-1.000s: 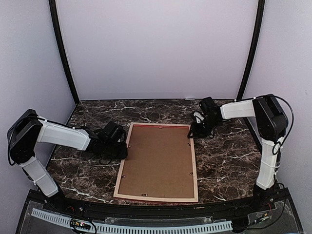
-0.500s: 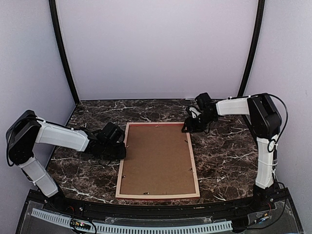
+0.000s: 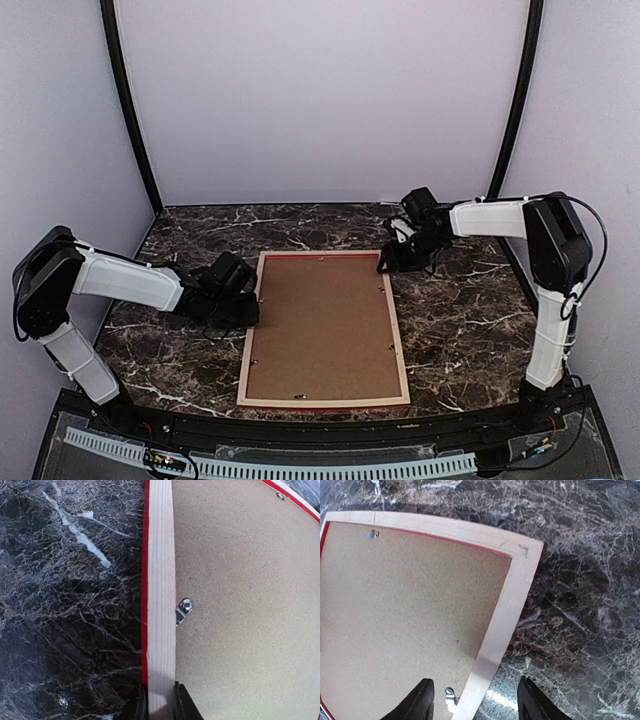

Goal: Put the photo into the frame
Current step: Press the fastener onto the backboard.

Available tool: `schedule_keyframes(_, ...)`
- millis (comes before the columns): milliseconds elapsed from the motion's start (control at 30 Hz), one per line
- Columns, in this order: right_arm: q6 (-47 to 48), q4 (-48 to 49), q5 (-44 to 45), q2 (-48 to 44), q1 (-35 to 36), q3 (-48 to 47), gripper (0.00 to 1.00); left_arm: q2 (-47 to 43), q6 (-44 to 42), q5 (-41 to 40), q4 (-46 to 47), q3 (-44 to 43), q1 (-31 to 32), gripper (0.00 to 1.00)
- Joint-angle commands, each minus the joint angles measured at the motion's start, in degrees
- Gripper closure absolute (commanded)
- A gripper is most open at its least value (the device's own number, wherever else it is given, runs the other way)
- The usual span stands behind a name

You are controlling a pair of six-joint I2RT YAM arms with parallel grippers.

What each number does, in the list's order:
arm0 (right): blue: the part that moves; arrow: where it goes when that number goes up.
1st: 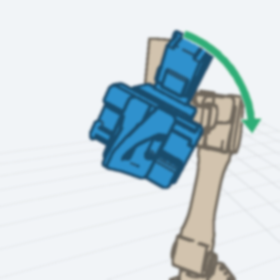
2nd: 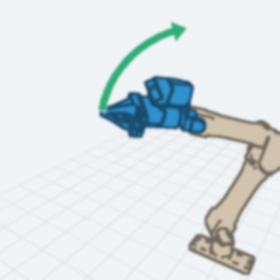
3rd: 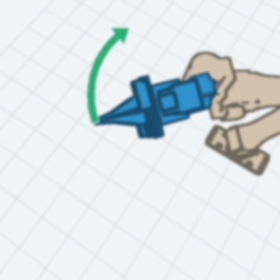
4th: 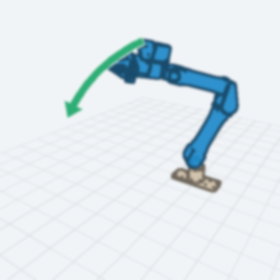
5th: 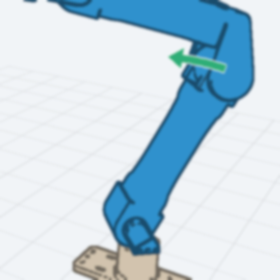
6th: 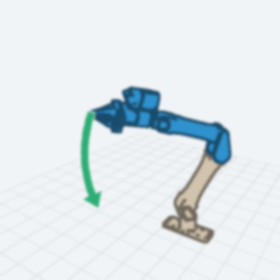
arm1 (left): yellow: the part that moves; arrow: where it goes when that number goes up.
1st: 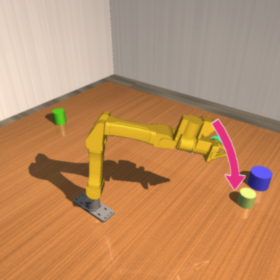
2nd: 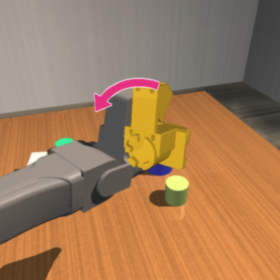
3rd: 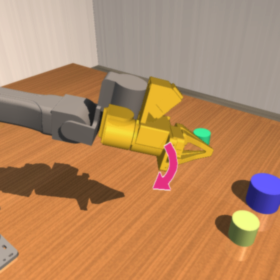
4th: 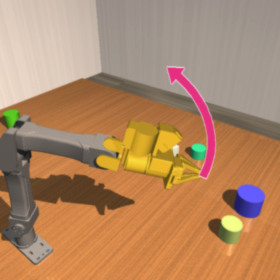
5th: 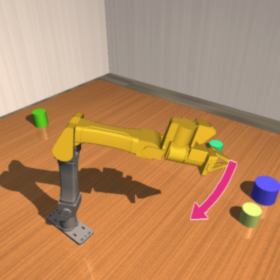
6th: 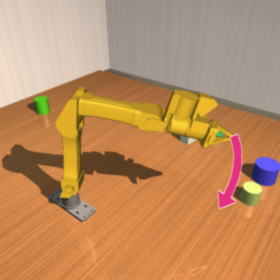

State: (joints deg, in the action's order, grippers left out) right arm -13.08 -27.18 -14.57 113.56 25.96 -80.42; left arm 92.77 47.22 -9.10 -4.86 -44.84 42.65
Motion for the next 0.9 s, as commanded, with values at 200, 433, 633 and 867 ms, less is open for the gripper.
schedule_keyframes(200,-1.56,-2.94,6.68,-0.12,2.75,1.52,0.44,-0.03,3.05,1.11,-4.3,1.76,0.27,1.0)
schedule_keyframes(433,-1.94,-4.5,10.01,1.64,3.92,0.15,0.46,-0.23,3.05,0.94,-4.02,2.15,0.33,1.0)
schedule_keyframes(633,-2.17,-5.1,10.94,2.44,4.25,-0.29,0.47,-0.31,3.14,0.95,-3.85,2.34,0.32,1.0)
schedule_keyframes(867,-3.15,-8.14,14.3,3.56,5.63,-1.64,0.48,-0.35,3.24,1.06,-3.54,2.48,0.38,1.0)
